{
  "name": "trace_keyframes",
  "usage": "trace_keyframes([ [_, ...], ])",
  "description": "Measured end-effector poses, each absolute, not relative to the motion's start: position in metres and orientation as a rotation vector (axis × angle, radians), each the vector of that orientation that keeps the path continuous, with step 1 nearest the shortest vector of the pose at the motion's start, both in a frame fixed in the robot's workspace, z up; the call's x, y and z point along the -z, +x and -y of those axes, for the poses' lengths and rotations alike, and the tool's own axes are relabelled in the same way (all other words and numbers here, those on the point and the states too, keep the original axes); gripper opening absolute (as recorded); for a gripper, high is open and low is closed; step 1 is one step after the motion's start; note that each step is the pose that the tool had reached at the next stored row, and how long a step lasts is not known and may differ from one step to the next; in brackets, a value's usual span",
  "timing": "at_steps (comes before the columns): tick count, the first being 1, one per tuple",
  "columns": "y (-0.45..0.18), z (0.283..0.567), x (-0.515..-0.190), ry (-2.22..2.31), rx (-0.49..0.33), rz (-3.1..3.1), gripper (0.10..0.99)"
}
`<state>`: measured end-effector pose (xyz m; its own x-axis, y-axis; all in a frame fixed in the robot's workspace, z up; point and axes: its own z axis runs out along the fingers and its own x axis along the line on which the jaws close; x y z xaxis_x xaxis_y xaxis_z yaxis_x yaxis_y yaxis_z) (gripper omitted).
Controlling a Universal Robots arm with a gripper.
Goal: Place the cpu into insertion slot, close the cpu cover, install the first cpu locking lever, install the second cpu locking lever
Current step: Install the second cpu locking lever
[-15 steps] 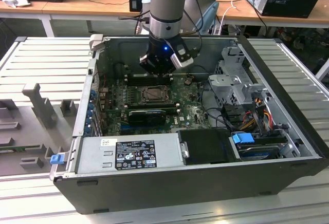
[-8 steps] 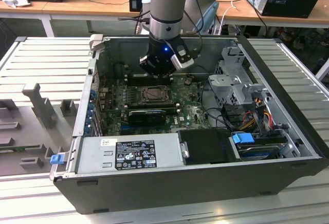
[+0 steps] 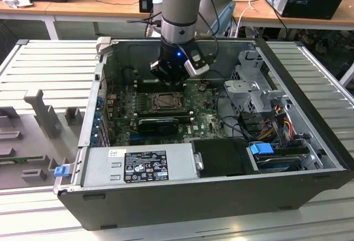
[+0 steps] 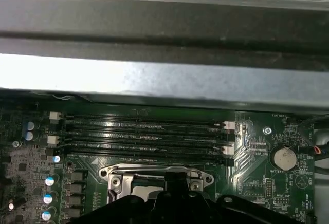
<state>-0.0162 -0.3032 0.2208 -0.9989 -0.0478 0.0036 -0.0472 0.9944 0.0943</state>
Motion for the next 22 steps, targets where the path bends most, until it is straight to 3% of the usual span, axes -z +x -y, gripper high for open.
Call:
trace_keyframes([
  [9,-0.016,0.303,-0.249,0.075,0.148,3.131,0.106],
  [22,-0.016,0.312,-0.250,0.074,0.147,3.132,0.106],
])
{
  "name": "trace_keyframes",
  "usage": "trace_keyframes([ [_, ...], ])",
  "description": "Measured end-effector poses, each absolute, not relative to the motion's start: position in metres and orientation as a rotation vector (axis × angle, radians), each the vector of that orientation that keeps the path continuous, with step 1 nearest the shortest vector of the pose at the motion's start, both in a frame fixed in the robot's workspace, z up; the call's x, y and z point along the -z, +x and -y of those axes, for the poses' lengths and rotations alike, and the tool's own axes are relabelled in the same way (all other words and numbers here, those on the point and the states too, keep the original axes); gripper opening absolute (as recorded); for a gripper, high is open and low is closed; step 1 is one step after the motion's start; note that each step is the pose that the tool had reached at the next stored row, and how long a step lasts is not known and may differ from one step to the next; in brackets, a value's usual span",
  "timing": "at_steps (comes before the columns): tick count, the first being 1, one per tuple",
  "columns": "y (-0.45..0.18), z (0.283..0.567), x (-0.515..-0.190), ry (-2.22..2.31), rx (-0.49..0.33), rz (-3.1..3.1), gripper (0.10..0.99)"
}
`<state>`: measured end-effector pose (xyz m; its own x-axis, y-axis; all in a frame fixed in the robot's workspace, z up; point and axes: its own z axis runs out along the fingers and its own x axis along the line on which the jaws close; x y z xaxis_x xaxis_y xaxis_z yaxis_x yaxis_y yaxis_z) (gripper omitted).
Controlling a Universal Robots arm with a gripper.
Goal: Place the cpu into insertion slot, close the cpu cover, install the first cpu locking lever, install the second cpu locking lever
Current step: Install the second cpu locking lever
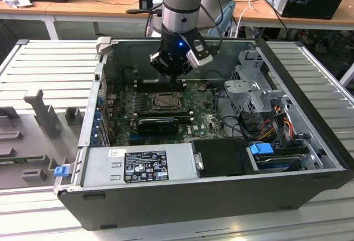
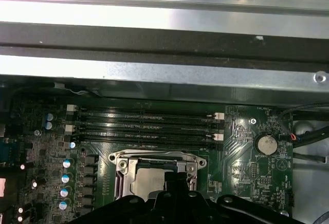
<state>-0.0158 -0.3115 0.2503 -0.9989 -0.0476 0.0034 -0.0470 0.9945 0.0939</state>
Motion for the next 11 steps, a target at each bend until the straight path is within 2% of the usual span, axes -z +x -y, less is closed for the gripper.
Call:
trace_keyframes([
  [11,-0.0158,0.3135,-0.2565,0.074,0.145,3.132,0.106],
])
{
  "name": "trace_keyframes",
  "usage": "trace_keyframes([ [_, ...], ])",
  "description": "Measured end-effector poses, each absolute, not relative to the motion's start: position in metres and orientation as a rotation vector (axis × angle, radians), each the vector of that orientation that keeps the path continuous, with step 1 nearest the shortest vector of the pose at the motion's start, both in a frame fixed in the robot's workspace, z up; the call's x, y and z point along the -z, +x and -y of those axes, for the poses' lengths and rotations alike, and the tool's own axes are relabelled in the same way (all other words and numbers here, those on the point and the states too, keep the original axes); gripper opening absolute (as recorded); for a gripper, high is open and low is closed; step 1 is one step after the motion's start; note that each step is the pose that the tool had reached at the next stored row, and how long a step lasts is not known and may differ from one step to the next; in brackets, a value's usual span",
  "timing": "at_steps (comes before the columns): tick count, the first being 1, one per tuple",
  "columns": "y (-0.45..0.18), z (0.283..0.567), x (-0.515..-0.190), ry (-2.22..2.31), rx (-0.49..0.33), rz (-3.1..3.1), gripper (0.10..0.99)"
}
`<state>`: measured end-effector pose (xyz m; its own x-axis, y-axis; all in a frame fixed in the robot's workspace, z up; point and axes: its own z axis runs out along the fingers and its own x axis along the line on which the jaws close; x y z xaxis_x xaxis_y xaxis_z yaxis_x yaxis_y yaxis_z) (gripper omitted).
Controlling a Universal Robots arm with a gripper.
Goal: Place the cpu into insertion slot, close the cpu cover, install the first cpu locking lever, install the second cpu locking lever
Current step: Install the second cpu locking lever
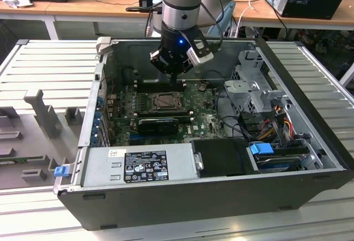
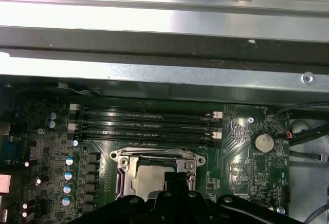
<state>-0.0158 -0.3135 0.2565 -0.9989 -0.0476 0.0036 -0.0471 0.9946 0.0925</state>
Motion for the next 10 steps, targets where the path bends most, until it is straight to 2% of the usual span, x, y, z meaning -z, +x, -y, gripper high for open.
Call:
trace_keyframes([
  [10,-0.0158,0.3193,-0.2583,0.074,0.145,3.132,0.106],
])
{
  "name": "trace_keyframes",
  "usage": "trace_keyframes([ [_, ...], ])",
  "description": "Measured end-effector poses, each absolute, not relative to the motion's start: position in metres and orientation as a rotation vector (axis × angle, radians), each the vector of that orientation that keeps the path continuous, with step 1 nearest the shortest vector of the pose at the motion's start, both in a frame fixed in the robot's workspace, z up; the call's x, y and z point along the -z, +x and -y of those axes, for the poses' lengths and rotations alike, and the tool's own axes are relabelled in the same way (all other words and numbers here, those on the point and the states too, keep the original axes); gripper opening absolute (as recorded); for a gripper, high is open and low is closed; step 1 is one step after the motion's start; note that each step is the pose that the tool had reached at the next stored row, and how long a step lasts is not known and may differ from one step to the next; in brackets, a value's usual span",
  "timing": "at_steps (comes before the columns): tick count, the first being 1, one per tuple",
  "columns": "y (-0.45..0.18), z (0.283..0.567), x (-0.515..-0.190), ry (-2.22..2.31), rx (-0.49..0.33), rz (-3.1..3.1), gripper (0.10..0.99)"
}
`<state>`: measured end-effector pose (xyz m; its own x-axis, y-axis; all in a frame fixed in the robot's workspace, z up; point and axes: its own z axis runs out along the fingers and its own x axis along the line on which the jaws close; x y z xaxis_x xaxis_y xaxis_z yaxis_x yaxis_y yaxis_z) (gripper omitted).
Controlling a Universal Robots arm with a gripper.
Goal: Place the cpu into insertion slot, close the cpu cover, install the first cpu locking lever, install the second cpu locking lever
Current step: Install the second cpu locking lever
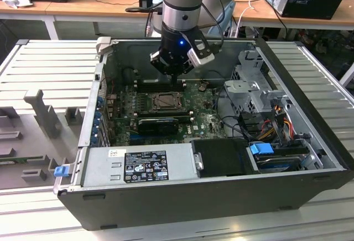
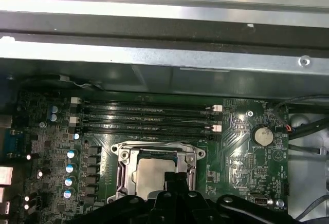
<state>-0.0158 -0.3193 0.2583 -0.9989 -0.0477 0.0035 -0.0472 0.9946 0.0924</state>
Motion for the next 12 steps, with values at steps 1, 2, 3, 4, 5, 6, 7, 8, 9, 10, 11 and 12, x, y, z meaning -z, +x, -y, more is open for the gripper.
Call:
trace_keyframes([
  [1,-0.016,0.320,-0.258,0.075,0.145,3.132,0.106],
  [2,-0.016,0.322,-0.258,0.074,0.145,3.132,0.106],
  [3,-0.016,0.326,-0.258,0.075,0.144,3.132,0.106],
  [4,-0.016,0.328,-0.258,0.074,0.144,3.132,0.106],
  [5,-0.016,0.330,-0.258,0.074,0.144,3.132,0.106],
  [6,-0.016,0.333,-0.258,0.074,0.145,3.132,0.106],
  [7,-0.016,0.334,-0.258,0.074,0.144,3.132,0.106],
  [8,-0.016,0.336,-0.258,0.074,0.145,3.132,0.106],
  [9,-0.016,0.337,-0.258,0.074,0.144,3.132,0.106],
  [10,-0.016,0.338,-0.258,0.074,0.144,3.132,0.106],
  [11,-0.016,0.340,-0.258,0.074,0.144,3.132,0.106],
  [12,-0.016,0.341,-0.258,0.074,0.144,3.132,0.106],
])
